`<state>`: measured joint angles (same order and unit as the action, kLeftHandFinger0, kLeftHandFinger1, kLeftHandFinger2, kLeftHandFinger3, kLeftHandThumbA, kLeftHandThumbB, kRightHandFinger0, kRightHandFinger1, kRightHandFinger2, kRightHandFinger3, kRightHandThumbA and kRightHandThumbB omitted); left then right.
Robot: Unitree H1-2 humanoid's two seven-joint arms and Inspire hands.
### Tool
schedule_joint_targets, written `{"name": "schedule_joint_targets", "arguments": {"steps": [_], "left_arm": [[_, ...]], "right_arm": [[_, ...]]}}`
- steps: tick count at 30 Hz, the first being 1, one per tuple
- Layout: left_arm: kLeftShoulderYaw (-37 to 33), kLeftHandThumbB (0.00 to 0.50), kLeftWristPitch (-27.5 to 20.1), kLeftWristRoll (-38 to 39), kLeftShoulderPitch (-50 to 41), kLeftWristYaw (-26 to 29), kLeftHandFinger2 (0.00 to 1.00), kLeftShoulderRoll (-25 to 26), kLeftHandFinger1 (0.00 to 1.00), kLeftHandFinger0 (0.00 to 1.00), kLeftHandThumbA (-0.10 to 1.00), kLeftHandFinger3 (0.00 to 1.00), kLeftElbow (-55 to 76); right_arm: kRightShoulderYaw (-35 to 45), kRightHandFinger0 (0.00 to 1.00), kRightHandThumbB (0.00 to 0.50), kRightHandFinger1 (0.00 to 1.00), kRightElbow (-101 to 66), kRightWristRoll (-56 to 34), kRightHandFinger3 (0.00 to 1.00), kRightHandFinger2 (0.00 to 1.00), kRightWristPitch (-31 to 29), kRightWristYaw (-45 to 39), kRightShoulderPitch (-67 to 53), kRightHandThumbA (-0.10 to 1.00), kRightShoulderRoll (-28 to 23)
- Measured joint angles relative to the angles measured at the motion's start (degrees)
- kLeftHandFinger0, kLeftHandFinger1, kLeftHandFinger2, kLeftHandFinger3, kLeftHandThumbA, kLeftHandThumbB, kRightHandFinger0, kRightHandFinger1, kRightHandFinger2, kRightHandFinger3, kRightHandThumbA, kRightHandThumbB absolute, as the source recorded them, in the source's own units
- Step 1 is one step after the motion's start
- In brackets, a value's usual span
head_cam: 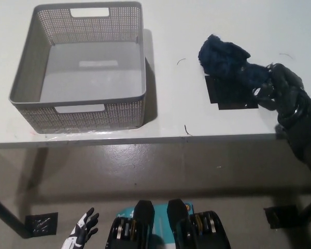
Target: Use the right hand to pick up a umbrella on the right side and place it into a container on the lft side
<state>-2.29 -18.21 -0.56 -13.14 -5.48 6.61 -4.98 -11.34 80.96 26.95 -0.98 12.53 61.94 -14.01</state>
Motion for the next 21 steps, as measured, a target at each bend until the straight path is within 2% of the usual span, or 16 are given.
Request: {"name": "schedule_joint_targets", "arguments": {"steps": [4,5,8,10,11,12,15,18,21], "left_arm": [[0.02,0.116,0.00,0.01,0.07,0.00,1.00,0.01,1.00,1.00,1.00,1.00,-0.08],[0.02,0.124,0.00,0.01,0.06,0.00,1.00,0.01,1.00,1.00,1.00,1.00,-0.08],[0.02,0.124,0.00,0.00,0.05,0.00,1.00,0.01,1.00,1.00,1.00,1.00,-0.08],[0.03,0.123,0.01,0.00,0.05,0.00,1.00,0.01,1.00,1.00,1.00,1.00,-0.08],[0.04,0.123,0.02,0.01,0.05,0.00,1.00,0.01,1.00,1.00,1.00,1.00,-0.08],[0.05,0.124,0.02,0.01,0.05,0.00,1.00,0.01,1.00,1.00,1.00,1.00,-0.08],[0.11,0.127,0.04,0.02,0.05,0.00,1.00,0.02,1.00,1.00,1.00,1.00,-0.08],[0.21,0.125,0.06,0.03,0.05,0.00,1.00,0.05,1.00,1.00,1.00,1.00,-0.08],[0.25,0.139,0.07,0.02,0.05,0.00,1.00,0.07,1.00,1.00,1.00,1.00,-0.08]], "right_arm": [[0.97,0.00,0.132,0.50,0.02,-1.28,0.82,0.89,-2.89,3.81,-0.88,-0.10,0.21],[1.15,0.00,0.143,0.53,0.04,-1.66,0.87,0.91,-3.39,4.46,-1.01,-0.10,0.24],[1.97,0.00,0.136,0.55,0.14,-2.50,0.89,0.91,-4.46,5.34,-1.28,-0.10,0.32],[2.71,0.05,0.131,0.62,0.23,-3.20,1.00,1.00,-4.97,5.72,-1.34,-0.10,0.42],[2.88,0.11,0.143,0.67,0.26,-3.35,1.00,1.00,-5.07,5.79,-1.34,-0.10,0.45],[3.26,0.09,0.143,0.61,0.31,-3.78,0.89,1.00,-5.30,6.12,-1.34,-0.10,0.54],[4.63,0.07,0.143,0.55,0.33,-4.89,0.73,0.95,-5.59,6.83,-1.35,-0.10,0.93],[7.44,0.04,0.163,0.53,0.33,-6.93,0.78,0.90,-6.35,7.38,-1.35,-0.10,1.34],[9.80,0.00,0.169,0.33,0.32,-8.77,0.76,0.79,-7.22,7.86,-1.33,-0.10,1.67]]}}
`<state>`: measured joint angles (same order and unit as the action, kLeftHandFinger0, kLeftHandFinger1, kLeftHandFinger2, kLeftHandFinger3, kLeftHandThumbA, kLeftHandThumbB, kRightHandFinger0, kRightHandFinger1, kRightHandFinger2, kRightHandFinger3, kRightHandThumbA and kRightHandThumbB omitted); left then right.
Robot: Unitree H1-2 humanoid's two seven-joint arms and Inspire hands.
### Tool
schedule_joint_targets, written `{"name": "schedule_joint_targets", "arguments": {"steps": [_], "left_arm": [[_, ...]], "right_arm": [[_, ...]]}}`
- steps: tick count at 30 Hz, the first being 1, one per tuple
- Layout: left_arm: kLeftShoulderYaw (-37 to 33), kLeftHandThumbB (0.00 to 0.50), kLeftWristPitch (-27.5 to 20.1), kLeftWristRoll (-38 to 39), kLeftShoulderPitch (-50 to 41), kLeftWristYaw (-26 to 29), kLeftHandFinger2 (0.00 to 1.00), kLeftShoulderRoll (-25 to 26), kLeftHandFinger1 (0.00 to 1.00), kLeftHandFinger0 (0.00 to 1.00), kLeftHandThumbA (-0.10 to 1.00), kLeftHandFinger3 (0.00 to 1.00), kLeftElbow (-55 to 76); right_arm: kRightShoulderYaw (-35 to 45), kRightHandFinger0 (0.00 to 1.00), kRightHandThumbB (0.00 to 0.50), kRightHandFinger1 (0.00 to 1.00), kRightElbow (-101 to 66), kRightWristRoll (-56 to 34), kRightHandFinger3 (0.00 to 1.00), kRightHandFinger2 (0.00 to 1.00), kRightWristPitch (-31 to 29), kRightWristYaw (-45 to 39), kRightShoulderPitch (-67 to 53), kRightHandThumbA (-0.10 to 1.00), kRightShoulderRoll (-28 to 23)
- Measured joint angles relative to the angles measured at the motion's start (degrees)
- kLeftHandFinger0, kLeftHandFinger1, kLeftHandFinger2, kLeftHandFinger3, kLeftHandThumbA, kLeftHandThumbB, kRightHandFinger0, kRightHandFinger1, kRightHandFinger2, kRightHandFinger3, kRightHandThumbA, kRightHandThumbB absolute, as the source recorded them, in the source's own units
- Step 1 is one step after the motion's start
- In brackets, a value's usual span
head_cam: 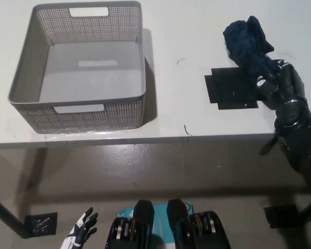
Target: Use the right hand to pick up a umbrella on the right side and place it into a container on the lft side
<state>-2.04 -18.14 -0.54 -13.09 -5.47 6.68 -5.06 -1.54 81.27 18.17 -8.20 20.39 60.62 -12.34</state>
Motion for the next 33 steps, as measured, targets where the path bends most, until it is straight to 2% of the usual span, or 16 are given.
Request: {"name": "schedule_joint_targets", "arguments": {"steps": [3,7,10,13,17,18,19,20,22,24,26,29,30,31,32,33], "left_arm": [[0.02,0.130,0.02,0.00,-0.01,0.00,1.00,0.00,1.00,1.00,1.00,1.00,0.00],[0.04,0.129,0.02,0.01,-0.06,0.00,1.00,-0.01,1.00,1.00,1.00,1.00,0.00],[0.07,0.145,0.01,0.02,-0.07,0.00,1.00,-0.02,1.00,1.00,1.00,1.00,-0.09],[0.08,0.141,0.02,0.02,-0.12,0.00,1.00,-0.02,1.00,1.00,1.00,1.00,-0.35],[0.08,0.132,0.01,0.02,-0.21,0.00,1.00,-0.02,1.00,1.00,1.00,1.00,-0.45],[0.08,0.140,0.01,0.00,-0.29,0.00,1.00,-0.02,1.00,1.00,1.00,1.00,-0.56],[0.08,0.140,0.01,0.00,-0.31,0.00,1.00,-0.01,1.00,1.00,1.00,1.00,-0.62],[0.08,0.136,0.01,0.00,-0.33,0.00,1.00,-0.02,1.00,1.00,1.00,1.00,-0.68],[0.06,0.133,0.01,0.00,-0.32,0.00,1.00,-0.02,1.00,1.00,1.00,1.00,-0.75],[0.04,0.140,0.01,0.00,-0.32,0.00,1.00,-0.02,1.00,1.00,1.00,1.00,-0.82],[0.01,0.134,0.01,0.00,-0.34,-0.01,1.00,0.00,1.00,1.00,1.00,1.00,-0.91],[-0.04,0.129,0.01,-0.01,-0.34,-0.02,1.00,0.05,1.00,1.00,1.00,1.00,-1.17],[-0.06,0.130,0.01,-0.01,-0.34,-0.02,1.00,0.07,1.00,1.00,1.00,1.00,-1.17],[-0.10,0.130,0.01,-0.01,-0.34,-0.02,1.00,0.08,1.00,1.00,1.00,1.00,-1.17],[-0.12,0.136,0.01,-0.02,-0.38,-0.02,1.00,0.09,1.00,1.00,1.00,1.00,-1.17],[-0.16,0.128,0.01,-0.02,-0.40,-0.03,1.00,0.10,1.00,1.00,1.00,1.00,-1.17]], "right_arm": [[1.95,0.00,0.170,0.22,-0.01,-1.93,0.76,0.72,-0.65,0.08,0.18,-0.10,0.44],[3.46,0.00,0.155,0.24,-0.04,-3.96,0.79,0.73,-0.66,-0.29,0.95,-0.10,1.41],[3.93,0.00,0.153,0.31,-0.53,-5.01,0.84,0.78,-0.65,-1.04,1.56,-0.10,2.43],[3.93,0.00,0.165,0.32,-1.36,-5.69,0.83,0.77,-0.64,-1.36,2.44,-0.10,3.48],[3.87,0.00,0.154,0.36,-2.67,-6.33,0.87,0.82,-0.65,-1.47,3.53,-0.10,4.18],[3.78,0.08,0.166,0.42,-3.34,-6.46,0.87,0.84,-0.65,-1.46,3.89,-0.10,4.48],[3.74,0.05,0.165,0.39,-3.62,-6.53,0.80,0.78,-0.65,-1.45,4.16,-0.10,4.66],[3.70,0.01,0.144,0.28,-3.90,-6.58,0.62,0.64,-0.65,-1.42,4.55,-0.10,4.90],[3.81,0.00,0.155,0.24,-4.86,-6.84,0.62,0.64,-0.65,-1.60,5.09,-0.10,5.40],[3.85,0.00,0.177,0.30,-5.74,-7.14,0.74,0.77,-0.66,-2.14,5.52,-0.10,5.91],[3.83,0.00,0.159,0.39,-6.95,-7.51,0.85,0.82,-0.63,-2.55,5.90,-0.10,6.54],[3.57,0.01,0.148,0.44,-9.71,-7.90,0.89,0.85,-0.40,-2.85,6.53,-0.10,8.17],[3.43,0.28,0.162,0.46,-10.36,-7.91,0.87,0.83,-0.36,-2.91,6.72,-0.10,8.51],[2.82,0.33,0.166,0.41,-11.33,-7.89,0.86,0.82,-0.28,-2.96,6.92,-0.10,9.18],[2.54,0.19,0.163,0.27,-12.05,-7.89,0.80,0.69,-0.27,-2.97,7.11,-0.10,9.71],[2.31,0.00,0.162,0.23,-12.63,-7.89,0.80,0.69,-0.18,-2.99,7.28,-0.10,10.25]]}}
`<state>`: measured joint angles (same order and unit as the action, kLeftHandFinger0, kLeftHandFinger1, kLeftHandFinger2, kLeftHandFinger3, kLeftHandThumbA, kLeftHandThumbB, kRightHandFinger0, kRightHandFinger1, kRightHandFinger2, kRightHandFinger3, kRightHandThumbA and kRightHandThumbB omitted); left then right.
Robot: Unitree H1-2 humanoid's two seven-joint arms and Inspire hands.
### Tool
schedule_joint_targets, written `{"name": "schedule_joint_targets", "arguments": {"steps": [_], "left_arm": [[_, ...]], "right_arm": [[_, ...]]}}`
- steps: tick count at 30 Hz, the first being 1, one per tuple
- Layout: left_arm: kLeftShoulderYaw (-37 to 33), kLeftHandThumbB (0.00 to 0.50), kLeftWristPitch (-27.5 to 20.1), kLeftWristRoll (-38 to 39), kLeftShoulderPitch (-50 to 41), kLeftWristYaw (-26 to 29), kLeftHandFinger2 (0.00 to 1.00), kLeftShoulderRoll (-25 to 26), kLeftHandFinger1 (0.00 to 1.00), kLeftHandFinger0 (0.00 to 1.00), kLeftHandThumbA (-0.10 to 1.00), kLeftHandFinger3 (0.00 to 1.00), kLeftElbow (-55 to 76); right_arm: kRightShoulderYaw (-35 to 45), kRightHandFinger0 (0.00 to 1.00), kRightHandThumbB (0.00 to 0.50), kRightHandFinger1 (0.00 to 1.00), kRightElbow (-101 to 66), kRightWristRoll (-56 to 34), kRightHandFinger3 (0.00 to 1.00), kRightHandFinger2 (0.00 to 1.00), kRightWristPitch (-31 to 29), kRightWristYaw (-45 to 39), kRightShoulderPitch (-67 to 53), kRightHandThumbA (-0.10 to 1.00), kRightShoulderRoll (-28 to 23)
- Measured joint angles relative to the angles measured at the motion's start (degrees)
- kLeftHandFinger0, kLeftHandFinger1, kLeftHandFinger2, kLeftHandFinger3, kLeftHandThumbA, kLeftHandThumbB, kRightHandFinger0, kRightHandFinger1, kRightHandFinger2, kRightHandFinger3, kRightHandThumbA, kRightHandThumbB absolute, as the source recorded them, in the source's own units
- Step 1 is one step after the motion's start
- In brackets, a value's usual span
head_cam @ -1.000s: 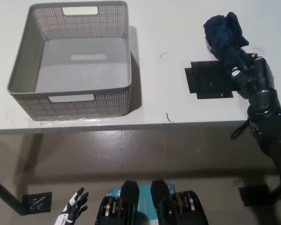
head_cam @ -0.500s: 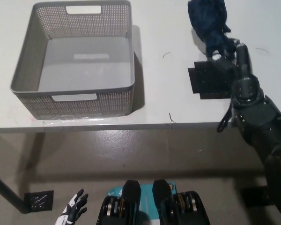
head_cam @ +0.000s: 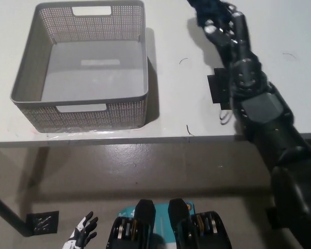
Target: Use the right hand to pick up a umbrella on the right side and place it into a container on the lft side
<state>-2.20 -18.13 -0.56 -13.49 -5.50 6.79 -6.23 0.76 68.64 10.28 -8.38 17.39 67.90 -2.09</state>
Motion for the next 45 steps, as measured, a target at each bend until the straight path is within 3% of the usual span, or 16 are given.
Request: {"name": "schedule_joint_targets", "arguments": {"steps": [2,3,8,24,26,29,33,35,36,37,38,39,40,41,42,45], "left_arm": [[-0.06,0.125,0.00,-0.01,-0.07,0.00,1.00,0.03,1.00,1.00,1.00,1.00,-0.01],[-0.11,0.138,0.00,-0.04,-0.11,0.00,1.00,0.06,1.00,1.00,1.00,1.00,-0.03],[-0.24,0.190,-0.01,-0.23,-0.50,0.00,1.00,0.06,1.00,1.00,1.00,1.00,-0.18],[-3.22,0.125,0.00,-0.02,-1.01,-1.67,1.00,0.21,1.00,1.00,1.00,1.00,-0.54],[-3.45,0.120,0.01,0.13,-1.00,-2.13,1.00,0.19,1.00,1.00,1.00,1.00,-0.63],[-3.70,0.124,0.01,0.14,-1.00,-2.34,1.00,0.18,1.00,1.00,1.00,1.00,-0.62],[-4.33,0.137,0.01,0.12,-1.00,-2.71,1.00,0.14,1.00,1.00,1.00,1.00,-0.61],[-4.72,0.139,0.00,0.08,-0.93,-2.84,1.00,0.06,1.00,1.00,1.00,1.00,-0.62],[-4.93,0.140,0.00,0.07,-0.87,-2.91,1.00,0.01,1.00,1.00,1.00,1.00,-0.62],[-5.16,0.146,0.00,0.07,-0.81,-3.02,1.00,-0.02,1.00,1.00,1.00,1.00,-0.62],[-5.43,0.148,0.01,0.07,-0.72,-3.16,1.00,-0.01,1.00,1.00,1.00,1.00,-0.61],[-5.62,0.148,0.05,0.07,-0.65,-3.30,1.00,0.00,1.00,1.00,1.00,1.00,-0.55],[-5.76,0.148,0.11,0.07,-0.60,-3.44,1.00,0.00,1.00,1.00,1.00,1.00,-0.44],[-5.86,0.155,0.19,0.07,-0.57,-3.51,1.00,0.01,1.00,1.00,1.00,1.00,-0.28],[-5.96,0.166,0.35,0.07,-0.57,-3.61,1.00,0.03,1.00,1.00,1.00,1.00,0.07],[-6.07,0.172,0.69,0.09,-0.38,-4.04,1.00,0.21,1.00,1.00,1.00,1.00,0.66]], "right_arm": [[-0.48,0.00,0.149,0.29,-0.86,0.00,0.86,0.82,0.09,-0.03,0.34,-0.10,1.17],[-0.87,0.00,0.151,0.33,-1.17,0.02,0.87,0.82,0.20,-0.07,0.61,-0.10,1.91],[-2.81,0.00,0.153,0.38,-2.18,0.05,0.85,0.81,0.50,-0.20,1.74,-0.10,5.70],[-10.51,0.00,0.152,0.35,-0.22,2.67,0.79,0.72,2.13,-0.05,7.45,-0.10,13.02],[-12.23,0.00,0.149,0.35,0.95,3.70,0.80,0.73,2.12,-0.02,8.63,-0.10,13.68],[-14.03,0.00,0.184,0.37,2.23,4.67,0.80,0.77,2.11,-0.02,9.84,-0.10,14.24],[-16.04,0.00,0.152,0.36,3.78,6.09,0.77,0.82,2.10,-0.02,11.38,-0.10,14.67],[-16.86,0.00,0.174,0.36,4.00,6.56,0.76,0.79,2.10,0.01,11.70,-0.10,14.74],[-17.24,0.00,0.200,0.29,4.11,6.83,0.70,0.71,2.10,0.02,11.79,-0.10,14.78],[-17.75,0.01,0.241,0.30,4.43,7.13,0.78,0.75,2.10,0.10,11.88,-0.10,14.87],[-18.19,0.38,0.277,0.64,4.85,7.56,1.00,1.00,2.10,0.21,11.95,0.17,14.95],[-18.62,0.36,0.281,0.61,5.34,7.86,1.00,0.92,2.24,0.18,11.99,0.17,15.03],[-19.10,0.70,0.344,0.98,5.89,8.15,1.00,1.00,2.64,-0.04,12.11,0.43,15.13],[-19.45,1.00,0.410,1.00,6.14,8.31,1.00,1.00,3.22,-0.67,12.11,0.64,15.16],[-19.84,1.00,0.456,1.00,6.35,8.44,1.00,1.00,3.98,-1.66,12.19,0.78,15.14],[-20.98,1.00,0.466,1.00,6.76,8.82,1.00,1.00,7.41,-5.65,12.96,0.87,14.78]]}}
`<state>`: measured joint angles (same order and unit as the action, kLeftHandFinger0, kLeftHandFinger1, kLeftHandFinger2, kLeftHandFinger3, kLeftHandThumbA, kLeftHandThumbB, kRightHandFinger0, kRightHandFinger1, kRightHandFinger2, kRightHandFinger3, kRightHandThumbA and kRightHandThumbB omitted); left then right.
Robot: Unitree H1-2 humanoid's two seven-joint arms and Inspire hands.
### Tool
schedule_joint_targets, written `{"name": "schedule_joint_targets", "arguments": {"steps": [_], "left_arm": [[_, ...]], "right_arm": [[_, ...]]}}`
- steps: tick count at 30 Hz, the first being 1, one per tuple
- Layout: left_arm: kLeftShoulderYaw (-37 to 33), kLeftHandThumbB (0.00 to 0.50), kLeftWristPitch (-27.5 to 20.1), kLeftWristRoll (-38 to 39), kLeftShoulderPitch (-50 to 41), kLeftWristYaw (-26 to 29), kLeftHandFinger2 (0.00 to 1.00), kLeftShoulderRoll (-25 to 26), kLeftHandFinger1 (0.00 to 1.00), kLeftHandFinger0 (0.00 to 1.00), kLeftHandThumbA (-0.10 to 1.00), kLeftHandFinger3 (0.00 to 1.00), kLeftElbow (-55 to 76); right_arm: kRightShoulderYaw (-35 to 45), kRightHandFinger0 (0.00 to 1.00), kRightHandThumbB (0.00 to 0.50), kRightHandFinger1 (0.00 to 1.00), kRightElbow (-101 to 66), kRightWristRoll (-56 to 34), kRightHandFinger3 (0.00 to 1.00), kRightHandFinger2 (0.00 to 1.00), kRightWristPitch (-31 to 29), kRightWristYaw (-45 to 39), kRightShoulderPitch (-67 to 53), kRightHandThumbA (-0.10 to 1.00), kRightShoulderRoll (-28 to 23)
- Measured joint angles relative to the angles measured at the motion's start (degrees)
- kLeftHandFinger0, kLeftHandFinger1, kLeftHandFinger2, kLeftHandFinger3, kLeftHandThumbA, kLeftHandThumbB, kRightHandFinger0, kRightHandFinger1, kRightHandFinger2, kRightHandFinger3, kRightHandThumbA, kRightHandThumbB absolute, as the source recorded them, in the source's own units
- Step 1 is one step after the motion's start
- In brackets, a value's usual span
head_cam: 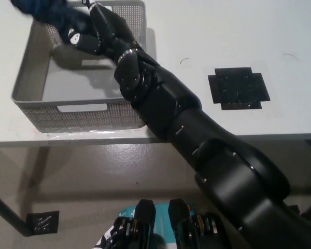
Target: Use the right hand to pick up a umbrella on the right side and place it into a container on the lft side
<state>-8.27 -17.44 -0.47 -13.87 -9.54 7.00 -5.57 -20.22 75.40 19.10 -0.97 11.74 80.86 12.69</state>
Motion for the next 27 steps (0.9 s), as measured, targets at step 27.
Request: {"name": "schedule_joint_targets", "arguments": {"steps": [27], "left_arm": [[-0.11,0.148,3.33,0.01,0.63,-1.55,1.00,0.22,1.00,1.00,1.00,1.00,3.56]], "right_arm": [[1.99,1.00,0.429,1.00,-27.96,-0.27,1.00,1.00,10.03,-13.52,-8.29,1.00,-11.47]]}}
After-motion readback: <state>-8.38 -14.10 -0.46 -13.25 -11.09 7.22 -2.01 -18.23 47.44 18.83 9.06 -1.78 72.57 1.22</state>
